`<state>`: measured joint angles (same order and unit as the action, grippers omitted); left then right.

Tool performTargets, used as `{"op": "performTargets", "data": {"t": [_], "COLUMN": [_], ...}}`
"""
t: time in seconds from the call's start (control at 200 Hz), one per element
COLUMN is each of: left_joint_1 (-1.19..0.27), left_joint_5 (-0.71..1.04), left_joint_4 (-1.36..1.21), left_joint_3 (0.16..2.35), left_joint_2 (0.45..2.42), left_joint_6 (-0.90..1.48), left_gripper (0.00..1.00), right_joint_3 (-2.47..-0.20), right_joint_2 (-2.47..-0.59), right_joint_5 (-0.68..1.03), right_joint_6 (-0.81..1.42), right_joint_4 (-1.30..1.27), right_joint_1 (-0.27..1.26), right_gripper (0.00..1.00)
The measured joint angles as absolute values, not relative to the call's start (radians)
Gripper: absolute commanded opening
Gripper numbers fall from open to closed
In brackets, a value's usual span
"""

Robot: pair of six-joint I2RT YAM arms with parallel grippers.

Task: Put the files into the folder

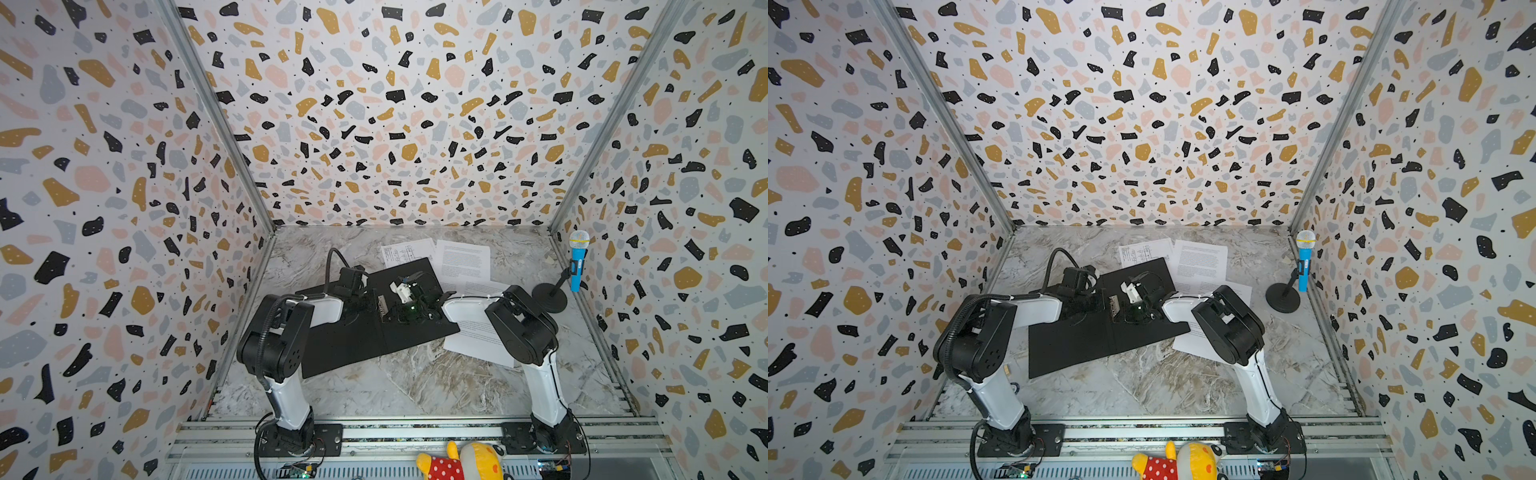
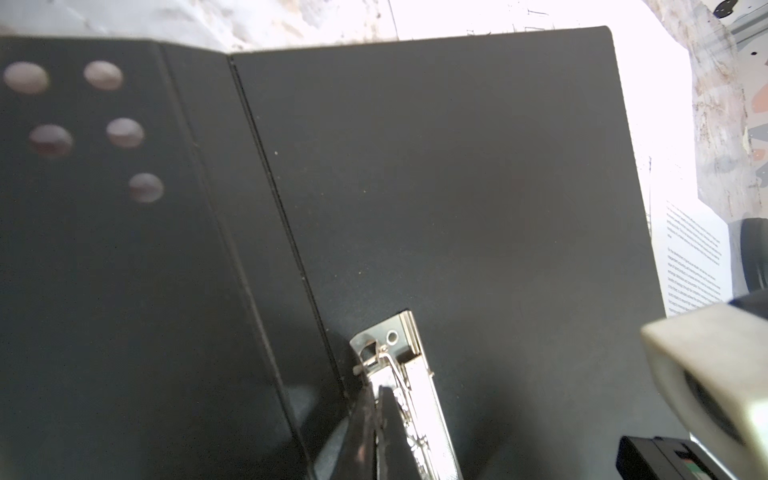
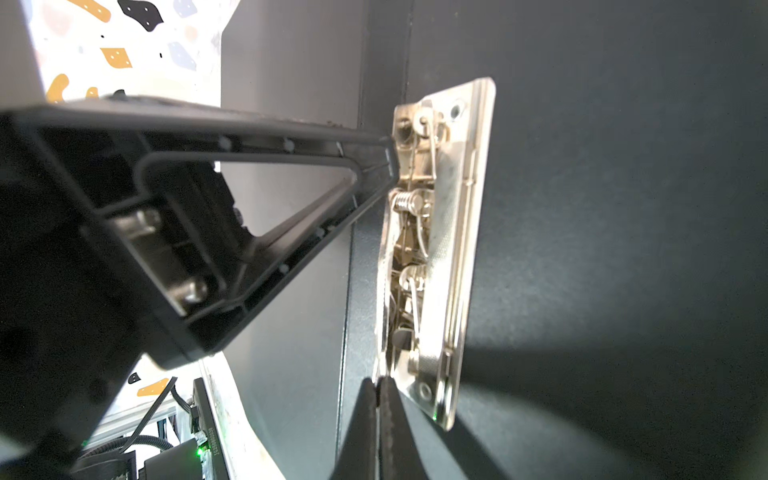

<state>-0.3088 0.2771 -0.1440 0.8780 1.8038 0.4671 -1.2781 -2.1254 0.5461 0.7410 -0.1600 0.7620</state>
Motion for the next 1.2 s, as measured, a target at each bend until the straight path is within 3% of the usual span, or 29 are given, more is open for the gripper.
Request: {"op": "performTargets", "data": {"t": [1.201], "left_joint_1": [-0.311], "left_joint_5": [0.317], "left_joint_4": [-0.22], "left_joint_3": [0.886], "left_joint_2": [1.844], "left_joint_6": [0.437], "left_gripper": [0.02], "right_joint_3": [-1.207], "right_joint_2": [-2.102], "right_joint_5": [0.568], "right_joint_6": [0.774], "right_joint_4": [-0.256], "right_joint_1": [0.711], "right_gripper": [0.0]}}
